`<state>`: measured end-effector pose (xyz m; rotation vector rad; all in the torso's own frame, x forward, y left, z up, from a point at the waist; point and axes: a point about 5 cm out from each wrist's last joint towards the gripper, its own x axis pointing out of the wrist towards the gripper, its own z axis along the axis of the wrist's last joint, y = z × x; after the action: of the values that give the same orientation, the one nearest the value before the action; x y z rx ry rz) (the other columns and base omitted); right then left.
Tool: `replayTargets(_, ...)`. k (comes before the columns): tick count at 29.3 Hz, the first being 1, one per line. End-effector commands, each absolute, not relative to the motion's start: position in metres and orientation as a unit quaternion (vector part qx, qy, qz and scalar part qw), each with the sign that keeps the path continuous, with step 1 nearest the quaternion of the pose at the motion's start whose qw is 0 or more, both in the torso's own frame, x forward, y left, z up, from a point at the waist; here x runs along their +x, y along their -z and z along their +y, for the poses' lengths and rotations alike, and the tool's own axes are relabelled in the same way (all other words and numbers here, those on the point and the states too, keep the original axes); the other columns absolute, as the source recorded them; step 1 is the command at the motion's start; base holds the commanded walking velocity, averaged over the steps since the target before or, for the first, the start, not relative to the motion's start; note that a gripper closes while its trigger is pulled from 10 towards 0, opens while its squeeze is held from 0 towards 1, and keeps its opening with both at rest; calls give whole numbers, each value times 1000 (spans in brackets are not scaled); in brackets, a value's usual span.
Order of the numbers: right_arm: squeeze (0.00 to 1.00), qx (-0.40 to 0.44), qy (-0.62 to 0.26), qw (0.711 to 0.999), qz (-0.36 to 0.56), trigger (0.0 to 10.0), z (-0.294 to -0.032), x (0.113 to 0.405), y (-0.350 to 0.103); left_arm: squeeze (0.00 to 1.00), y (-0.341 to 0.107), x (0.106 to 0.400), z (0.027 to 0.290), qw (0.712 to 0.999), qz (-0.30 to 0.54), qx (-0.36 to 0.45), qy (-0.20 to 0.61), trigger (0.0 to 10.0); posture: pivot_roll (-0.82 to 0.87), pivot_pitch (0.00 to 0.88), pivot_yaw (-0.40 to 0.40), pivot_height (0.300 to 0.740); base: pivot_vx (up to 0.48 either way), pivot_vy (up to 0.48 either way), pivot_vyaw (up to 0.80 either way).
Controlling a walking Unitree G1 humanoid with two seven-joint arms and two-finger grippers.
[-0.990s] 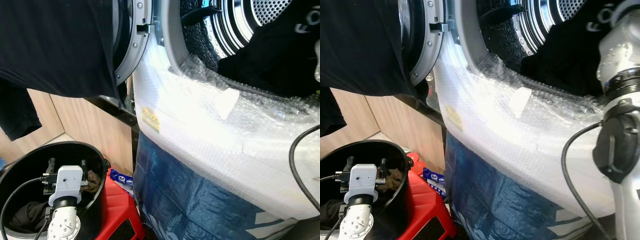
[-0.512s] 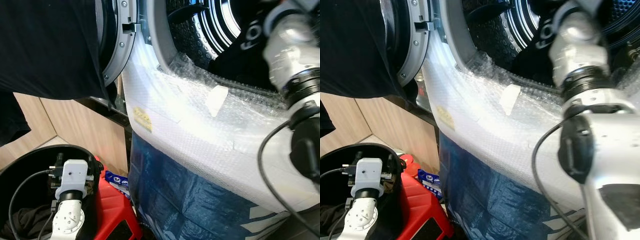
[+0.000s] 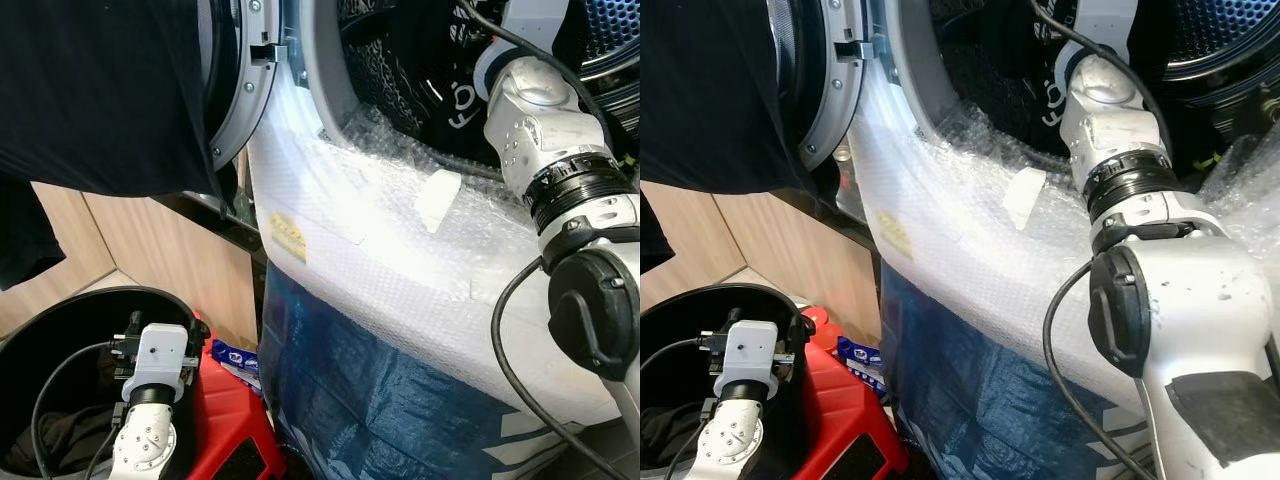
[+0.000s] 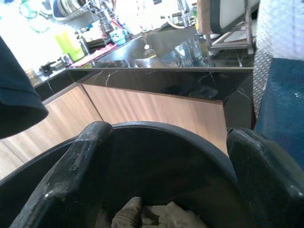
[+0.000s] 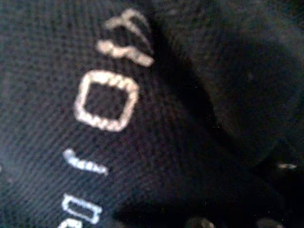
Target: Clothes washing
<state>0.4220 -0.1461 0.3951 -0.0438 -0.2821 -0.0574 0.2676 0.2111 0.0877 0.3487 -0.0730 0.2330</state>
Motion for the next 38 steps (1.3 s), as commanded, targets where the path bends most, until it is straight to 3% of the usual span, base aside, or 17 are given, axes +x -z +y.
replayTargets(1,1000,-19,18,987,-159,10000,-140,418,-412,0,-94,271,206,978,-46,179,-98,10000,100,57,-59,740,0,0,0)
replayTargets(7,1000,-4,86,982,-169,10000,-164,412,-429,0,-108,282,180,981,-80,177,-26,10000,123,68,-85,740,0,0,0)
replayTargets(13,1000,-36,163,973,-159,10000,-183,411,-425,0,-114,287,164,980,-96,172,-7,10000,120,74,-102,740,0,0,0)
replayTargets(25,1000,-52,158,983,-77,10000,-189,423,-372,0,-116,288,162,983,-94,157,-18,10000,109,81,-103,740,0,0,0)
replayTargets(32,1000,-18,156,986,-51,10000,-193,425,-353,0,-115,287,160,984,-91,152,-15,10000,113,89,-100,740,0,0,0)
replayTargets(33,847,-13,152,987,-56,10000,-192,425,-356,0,-114,286,160,984,-90,152,-15,10000,112,92,-97,740,0,0,0)
replayTargets(34,0,-7,146,987,-61,10000,-190,425,-360,0,-114,285,160,984,-89,151,-14,10000,109,92,-97,740,0,0,0)
replayTargets(38,0,-5,131,989,-67,10000,-187,425,-363,0,-113,284,160,985,-86,150,-14,10000,96,99,-96,740,0,0,0)
